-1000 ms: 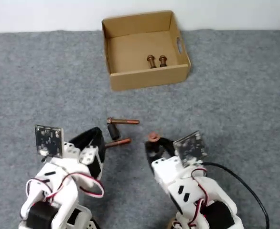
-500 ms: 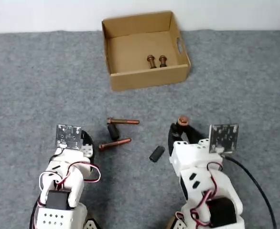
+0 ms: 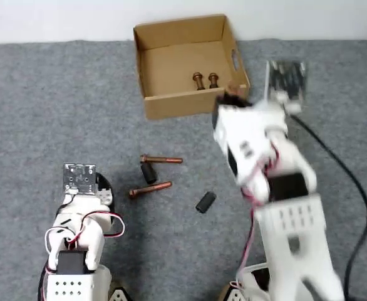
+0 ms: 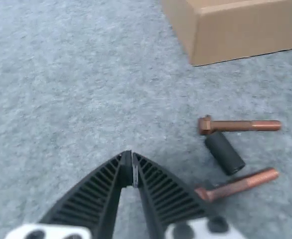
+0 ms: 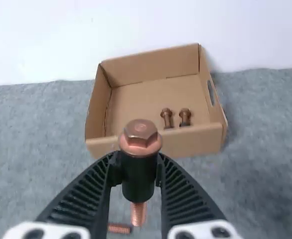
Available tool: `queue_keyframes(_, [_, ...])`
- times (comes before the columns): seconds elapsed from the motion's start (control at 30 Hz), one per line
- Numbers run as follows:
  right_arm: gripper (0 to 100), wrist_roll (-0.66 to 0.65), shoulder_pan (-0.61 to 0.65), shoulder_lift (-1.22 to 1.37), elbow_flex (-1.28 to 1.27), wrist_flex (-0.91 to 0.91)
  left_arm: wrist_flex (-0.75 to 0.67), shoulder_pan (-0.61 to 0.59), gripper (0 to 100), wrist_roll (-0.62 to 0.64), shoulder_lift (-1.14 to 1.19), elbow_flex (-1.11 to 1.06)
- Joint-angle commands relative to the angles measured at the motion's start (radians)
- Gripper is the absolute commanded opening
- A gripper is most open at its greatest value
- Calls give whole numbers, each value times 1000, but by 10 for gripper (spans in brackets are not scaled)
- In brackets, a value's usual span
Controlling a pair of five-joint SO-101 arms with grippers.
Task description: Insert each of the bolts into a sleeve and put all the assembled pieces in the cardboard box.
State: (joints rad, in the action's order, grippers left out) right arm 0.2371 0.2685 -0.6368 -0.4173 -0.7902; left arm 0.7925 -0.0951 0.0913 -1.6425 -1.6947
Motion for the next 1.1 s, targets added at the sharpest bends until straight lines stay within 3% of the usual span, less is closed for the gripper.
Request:
queue_keyframes(0.0, [9,6,-12,229,298,45,87,-26,5,-9,-5,5])
queue_keyframes(0.3, [9,3,-12,786,898,114,109,-86,5,-9,-3,5])
queue_keyframes(0.47, [9,-110,-5,1106,1194,189,109,-86,5,-9,-3,5])
queue_keyframes(0.83, [9,-152,8,1612,1616,186,109,-86,5,-9,-2,5])
queue_keyframes(1.07, [9,-153,56,1715,1659,-90,109,-86,5,-9,-2,5])
